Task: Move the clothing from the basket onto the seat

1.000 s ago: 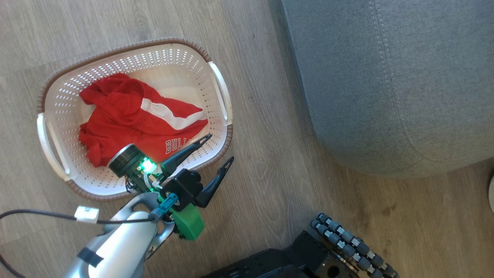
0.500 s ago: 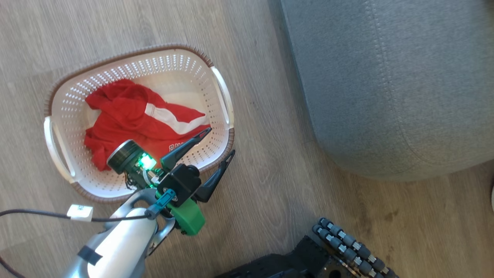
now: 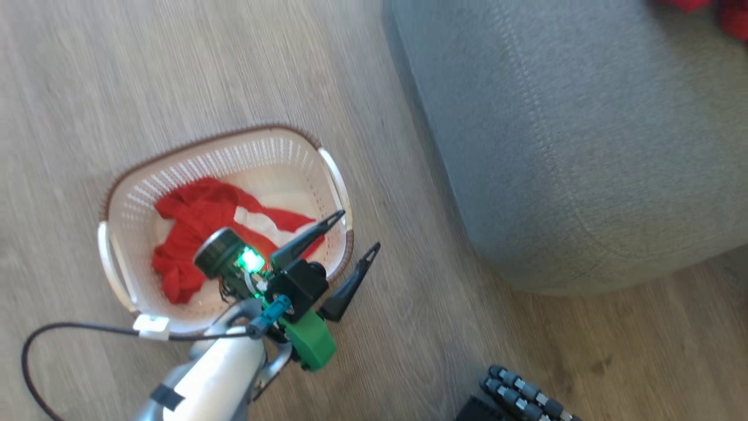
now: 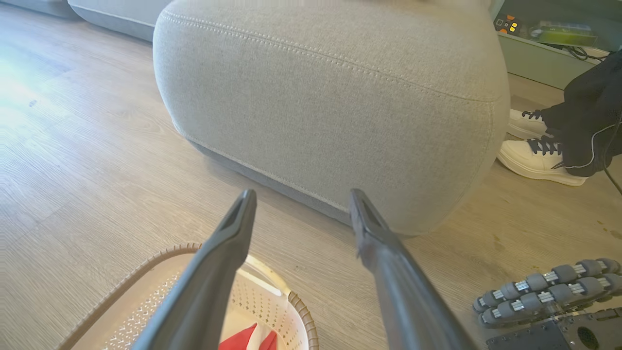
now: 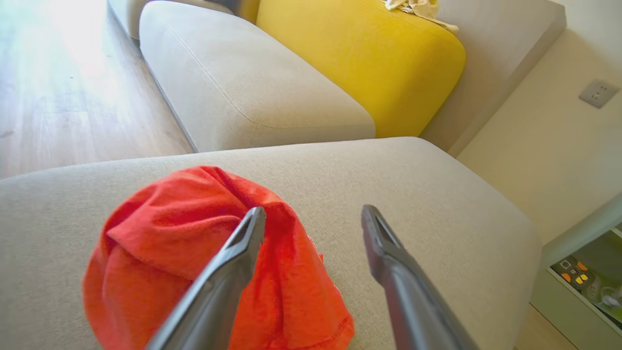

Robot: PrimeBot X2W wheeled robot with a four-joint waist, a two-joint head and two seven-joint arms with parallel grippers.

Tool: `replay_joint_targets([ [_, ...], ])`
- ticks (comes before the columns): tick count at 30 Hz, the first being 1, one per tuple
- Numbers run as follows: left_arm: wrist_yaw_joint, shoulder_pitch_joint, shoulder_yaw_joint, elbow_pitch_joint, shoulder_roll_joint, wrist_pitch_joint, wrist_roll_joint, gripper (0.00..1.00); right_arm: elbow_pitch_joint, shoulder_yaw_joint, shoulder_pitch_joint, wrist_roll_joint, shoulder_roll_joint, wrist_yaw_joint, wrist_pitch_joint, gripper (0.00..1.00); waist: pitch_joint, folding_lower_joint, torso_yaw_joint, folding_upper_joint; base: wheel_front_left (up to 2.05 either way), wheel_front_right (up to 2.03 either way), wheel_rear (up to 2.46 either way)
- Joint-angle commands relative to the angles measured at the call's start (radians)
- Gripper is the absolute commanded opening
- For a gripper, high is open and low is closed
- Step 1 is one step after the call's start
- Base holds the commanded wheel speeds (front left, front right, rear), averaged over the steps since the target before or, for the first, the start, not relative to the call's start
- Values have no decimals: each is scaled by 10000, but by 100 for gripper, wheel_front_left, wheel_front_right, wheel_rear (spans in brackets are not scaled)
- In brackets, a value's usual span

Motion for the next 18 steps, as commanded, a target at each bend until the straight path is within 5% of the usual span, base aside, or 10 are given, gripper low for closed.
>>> replay_joint_targets([
  [1, -12, 234, 234, -237, -97, -51, -75, 100, -600, 352, -142, 124, 39, -4, -97, 100, -717, 0, 17, 0, 0, 0, 0],
  [18, -13, 1487, 1771, -436, -1434, -51, -744, 100, -7070, 5705, 3530, 5805, 792, -4, -105, 100, -3484, 0, 649, 0, 0, 0, 0],
])
